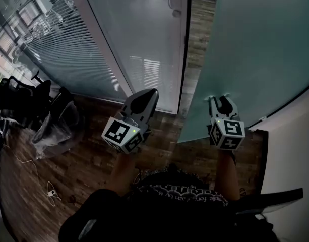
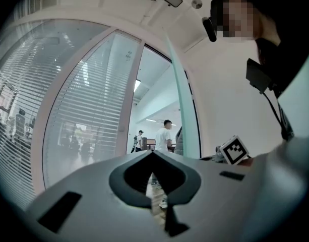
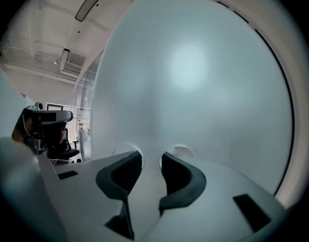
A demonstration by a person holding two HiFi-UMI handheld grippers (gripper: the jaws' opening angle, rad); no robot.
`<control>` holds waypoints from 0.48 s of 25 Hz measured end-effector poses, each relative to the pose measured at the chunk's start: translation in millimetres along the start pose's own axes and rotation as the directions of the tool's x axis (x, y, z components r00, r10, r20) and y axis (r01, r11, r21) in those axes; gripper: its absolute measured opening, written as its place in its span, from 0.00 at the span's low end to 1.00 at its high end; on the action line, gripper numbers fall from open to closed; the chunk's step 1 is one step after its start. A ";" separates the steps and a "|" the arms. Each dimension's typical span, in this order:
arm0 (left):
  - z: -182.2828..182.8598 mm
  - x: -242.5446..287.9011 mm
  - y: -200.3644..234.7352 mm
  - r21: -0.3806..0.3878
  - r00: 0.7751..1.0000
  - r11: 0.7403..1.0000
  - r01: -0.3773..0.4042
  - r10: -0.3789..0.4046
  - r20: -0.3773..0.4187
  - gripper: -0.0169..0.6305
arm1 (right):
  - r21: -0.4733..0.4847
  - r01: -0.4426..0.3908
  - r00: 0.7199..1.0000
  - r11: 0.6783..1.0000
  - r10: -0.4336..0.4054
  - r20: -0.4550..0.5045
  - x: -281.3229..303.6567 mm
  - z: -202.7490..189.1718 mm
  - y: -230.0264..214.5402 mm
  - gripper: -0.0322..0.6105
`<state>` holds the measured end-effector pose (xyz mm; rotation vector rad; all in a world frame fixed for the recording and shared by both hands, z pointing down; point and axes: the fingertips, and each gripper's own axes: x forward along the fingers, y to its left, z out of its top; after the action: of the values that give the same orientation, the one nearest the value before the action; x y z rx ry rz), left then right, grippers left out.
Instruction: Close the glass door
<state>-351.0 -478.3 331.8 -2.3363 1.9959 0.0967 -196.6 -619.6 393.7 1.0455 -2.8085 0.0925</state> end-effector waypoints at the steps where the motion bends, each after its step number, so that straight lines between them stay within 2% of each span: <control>1: -0.5 3.7 2.3 -0.003 1.000 1.000 0.001 -0.001 -0.001 0.02 | 0.001 0.001 1.000 1.000 -0.001 -0.002 5.6 0.7 -0.5 0.24; 7: -0.7 18.9 19.2 -0.010 1.000 1.000 -0.005 0.005 0.030 0.02 | 0.004 -0.008 1.000 1.000 0.008 0.019 38.9 5.5 -5.3 0.24; 12: -11.0 26.8 29.9 -0.005 1.000 1.000 0.002 -0.002 0.013 0.02 | -0.003 0.000 1.000 1.000 0.000 0.015 67.1 11.2 -9.0 0.24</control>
<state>-376.3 -510.3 340.0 -2.3346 1.9891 0.1172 -242.2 -671.0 393.2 1.0504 -2.8215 0.0812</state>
